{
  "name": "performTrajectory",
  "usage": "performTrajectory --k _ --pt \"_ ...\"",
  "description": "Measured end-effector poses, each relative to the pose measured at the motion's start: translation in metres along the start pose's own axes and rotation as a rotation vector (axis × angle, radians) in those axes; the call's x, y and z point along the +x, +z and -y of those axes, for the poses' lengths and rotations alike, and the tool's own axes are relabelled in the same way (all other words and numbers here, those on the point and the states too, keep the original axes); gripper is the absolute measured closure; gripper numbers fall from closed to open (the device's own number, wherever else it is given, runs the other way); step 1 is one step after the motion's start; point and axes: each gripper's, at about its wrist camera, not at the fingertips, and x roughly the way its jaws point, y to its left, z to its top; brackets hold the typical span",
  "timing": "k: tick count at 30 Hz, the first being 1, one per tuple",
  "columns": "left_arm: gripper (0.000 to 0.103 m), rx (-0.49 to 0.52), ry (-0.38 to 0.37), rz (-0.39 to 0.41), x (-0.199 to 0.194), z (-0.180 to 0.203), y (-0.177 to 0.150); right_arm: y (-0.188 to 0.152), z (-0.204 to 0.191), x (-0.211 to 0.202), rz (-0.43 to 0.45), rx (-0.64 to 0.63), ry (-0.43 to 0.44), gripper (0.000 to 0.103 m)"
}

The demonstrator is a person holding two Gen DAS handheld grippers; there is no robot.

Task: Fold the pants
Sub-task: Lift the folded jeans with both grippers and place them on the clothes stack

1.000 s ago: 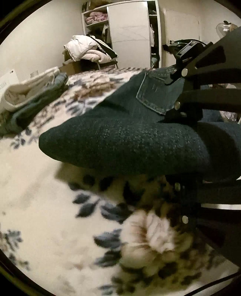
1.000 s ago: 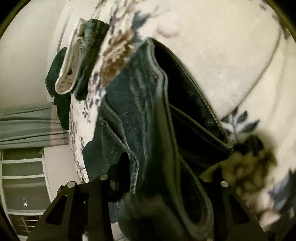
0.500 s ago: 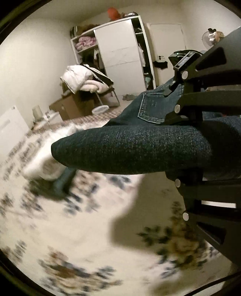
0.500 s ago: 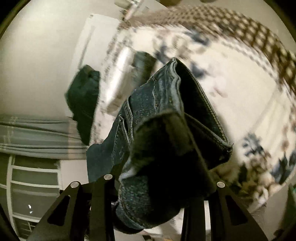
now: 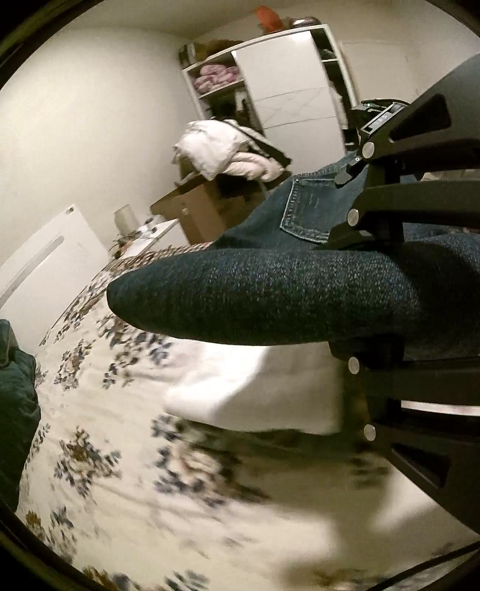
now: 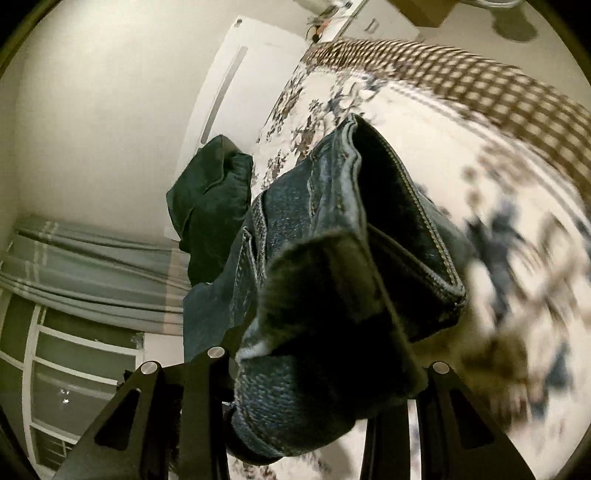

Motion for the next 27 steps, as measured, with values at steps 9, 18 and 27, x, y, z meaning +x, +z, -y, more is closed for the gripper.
performTrajectory --k 9,18,27 --pt "0.062 -0.089 0.155 -0.130 0.103 -0.097 0.028 0.066 0.085 0.130 -0.203 0.120 -0.151 0.048" --pt "0.027 -0.004 0.277 -0.066 0.072 -0.079 -0.016 0.053 0.064 0.091 -0.154 -0.015 -0.297 0.016" --pt "0.016 0.067 0.485 -0.064 0.059 -0.044 -0.024 0.038 0.017 0.082 -0.197 -0.316 -0.679 0.000"
